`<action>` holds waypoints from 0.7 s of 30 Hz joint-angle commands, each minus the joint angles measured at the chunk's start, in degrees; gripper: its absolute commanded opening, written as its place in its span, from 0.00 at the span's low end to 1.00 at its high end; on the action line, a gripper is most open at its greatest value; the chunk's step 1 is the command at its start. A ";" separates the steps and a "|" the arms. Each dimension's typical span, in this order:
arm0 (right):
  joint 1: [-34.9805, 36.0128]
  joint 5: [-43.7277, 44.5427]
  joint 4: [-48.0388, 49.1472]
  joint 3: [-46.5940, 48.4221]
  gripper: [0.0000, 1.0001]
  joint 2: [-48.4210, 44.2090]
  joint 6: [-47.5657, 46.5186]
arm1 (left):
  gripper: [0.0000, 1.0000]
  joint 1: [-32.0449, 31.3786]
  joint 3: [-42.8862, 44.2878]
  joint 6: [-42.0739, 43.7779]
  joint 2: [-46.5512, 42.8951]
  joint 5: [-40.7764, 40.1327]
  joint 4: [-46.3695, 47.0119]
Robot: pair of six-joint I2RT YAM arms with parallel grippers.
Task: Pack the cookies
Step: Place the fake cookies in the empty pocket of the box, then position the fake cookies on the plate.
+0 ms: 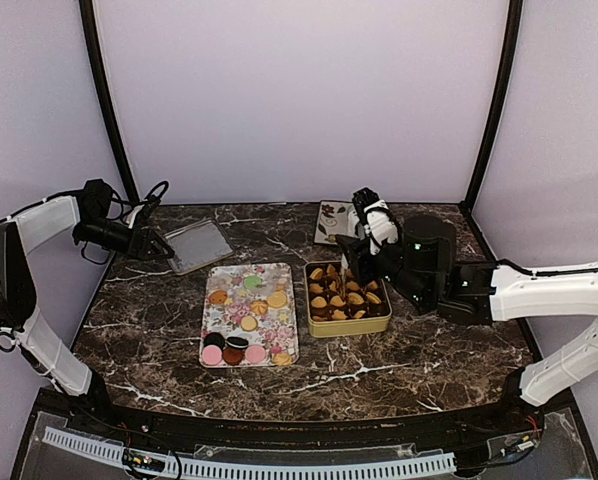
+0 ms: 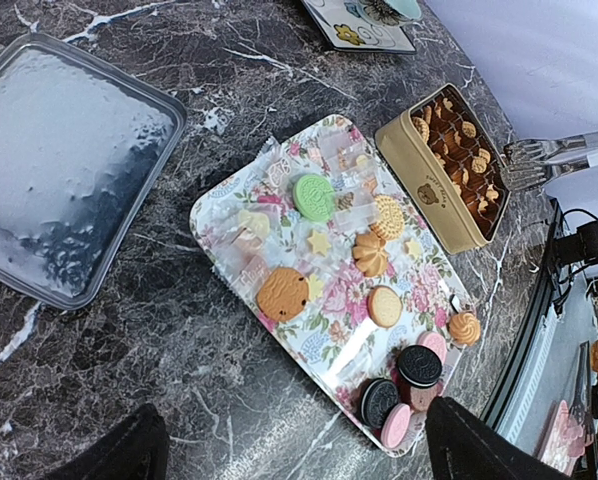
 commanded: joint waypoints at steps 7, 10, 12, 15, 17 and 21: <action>1.63 -10.00 8.33 14.56 0.39 14.46 1.15 | 0.92 0.64 1.18 0.94 -0.84 -0.91 -2.12; 2.43 -12.28 8.95 19.20 0.39 21.40 1.78 | 0.92 0.76 1.14 0.99 -0.97 -0.71 -2.32; 2.68 -13.41 9.76 23.45 0.39 25.73 2.36 | 0.92 0.86 1.13 1.03 -1.27 -0.73 -2.37; 2.85 -14.98 10.81 27.89 0.39 31.38 3.65 | 0.92 0.94 0.98 1.19 -1.71 -0.72 -2.53; 2.97 -15.86 11.30 30.67 0.39 34.54 4.18 | 0.92 1.03 0.88 1.44 -1.85 -0.89 -2.71; 3.14 -16.90 11.67 34.91 0.39 38.86 4.94 | 0.92 1.25 0.33 2.03 -2.36 -1.16 -2.86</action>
